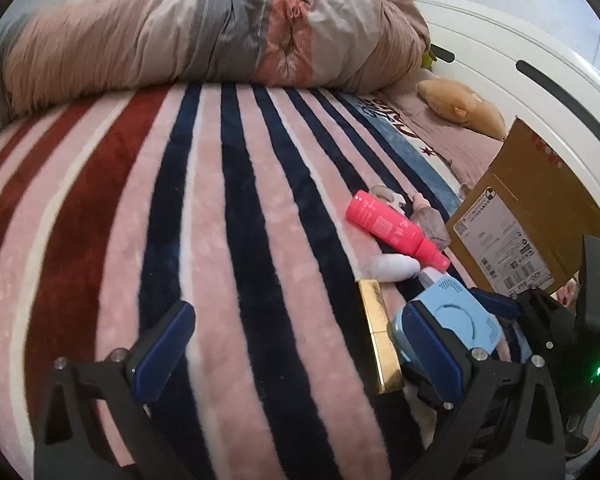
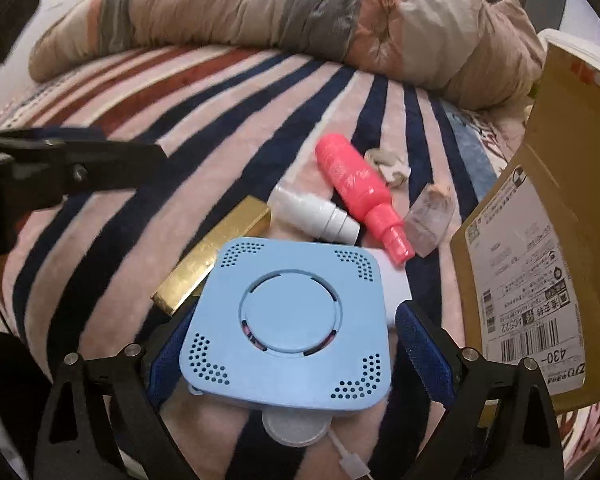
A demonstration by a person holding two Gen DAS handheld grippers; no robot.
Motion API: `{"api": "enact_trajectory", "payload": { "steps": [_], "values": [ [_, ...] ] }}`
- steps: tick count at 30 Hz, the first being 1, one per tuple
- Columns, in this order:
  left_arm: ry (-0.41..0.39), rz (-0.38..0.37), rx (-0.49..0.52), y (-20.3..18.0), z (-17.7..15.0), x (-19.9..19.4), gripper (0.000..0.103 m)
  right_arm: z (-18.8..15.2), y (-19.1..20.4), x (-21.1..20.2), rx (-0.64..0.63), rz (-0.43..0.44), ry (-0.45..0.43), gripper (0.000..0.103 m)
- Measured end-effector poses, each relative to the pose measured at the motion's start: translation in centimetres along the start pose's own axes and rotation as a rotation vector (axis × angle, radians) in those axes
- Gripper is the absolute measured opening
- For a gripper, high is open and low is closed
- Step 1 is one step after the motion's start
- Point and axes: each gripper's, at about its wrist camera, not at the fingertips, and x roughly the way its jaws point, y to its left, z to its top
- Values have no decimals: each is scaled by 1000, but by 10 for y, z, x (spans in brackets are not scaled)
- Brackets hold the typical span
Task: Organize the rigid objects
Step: 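Lower the right gripper onto the light blue square device and grasp it, then carry the blue device into the cardboard box and open the right gripper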
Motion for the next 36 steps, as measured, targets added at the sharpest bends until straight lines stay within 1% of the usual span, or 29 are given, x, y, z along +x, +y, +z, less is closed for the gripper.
{"api": "enact_trajectory", "payload": {
  "steps": [1, 3, 4, 7, 10, 13, 14, 15, 16, 17, 19, 21, 22, 24, 25, 27, 29, 31, 32, 33, 34, 36],
  "values": [
    [5, -3, -3, 0, -1, 1, 102, -1, 1, -1, -12, 7, -6, 81],
    [10, -6, 8, -2, -1, 2, 102, -2, 4, -3, -36, -1, -16, 80],
    [8, -22, 15, -4, -2, 2, 102, -2, 4, -6, -37, 8, -31, 80],
    [-2, -104, 34, -11, -2, -4, 102, -3, 2, -18, -31, 41, -75, 80],
    [-15, -230, 26, -20, 2, -14, 102, -1, 0, -38, -43, 107, -150, 80],
    [-31, -308, 20, -33, 11, -28, 102, 3, -8, -66, -35, 203, -241, 80],
    [-37, -343, 18, -41, 16, -35, 102, 6, -12, -80, -34, 232, -287, 80],
    [-38, -372, 17, -49, 19, -40, 102, 6, -15, -89, -36, 240, -322, 80],
    [-34, -417, 24, -61, 25, -47, 102, 5, -18, -103, -51, 241, -374, 80],
    [-35, -437, 35, -72, 30, -53, 102, 5, -20, -113, -72, 241, -418, 80],
    [-49, -447, 61, -92, 40, -63, 95, 4, -24, -130, -99, 237, -483, 80],
    [-65, -464, 94, -115, 54, -72, 75, 4, -35, -145, -103, 228, -524, 80],
    [-73, -478, 105, -126, 60, -77, 71, 3, -42, -149, -97, 223, -541, 80],
    [-77, -489, 136, -151, 74, -81, 55, 0, -60, -162, -78, 217, -579, 80],
    [-76, -491, 157, -165, 80, -82, 54, 0, -69, -165, -65, 213, -589, 80],
    [-86, -440, 208, -194, 90, -81, 47, -2, -94, -170, -18, 201, -600, 80],
    [-71, -418, 257, -225, 102, -75, 41, -5, -118, -172, 36, 182, -583, 80],
    [-57, -407, 297, -247, 109, -66, 40, -11, -138, -174, 65, 167, -570, 80],
    [-48, -399, 334, -264, 114, -59, 40, -15, -154, -176, 89, 163, -568, 79],
    [-39, -391, 348, -270, 116, -53, 40, -18, -163, -176, 105, 164, -562, 79],
    [-22, -376, 365, -281, 118, -45, 40, -19, -173, -173, 118, 166, -548, 79],
    [23, -345, 386, -295, 121, -28, 39, -21, -194, -165, 146, 191, -488, 79]
  ]
}}
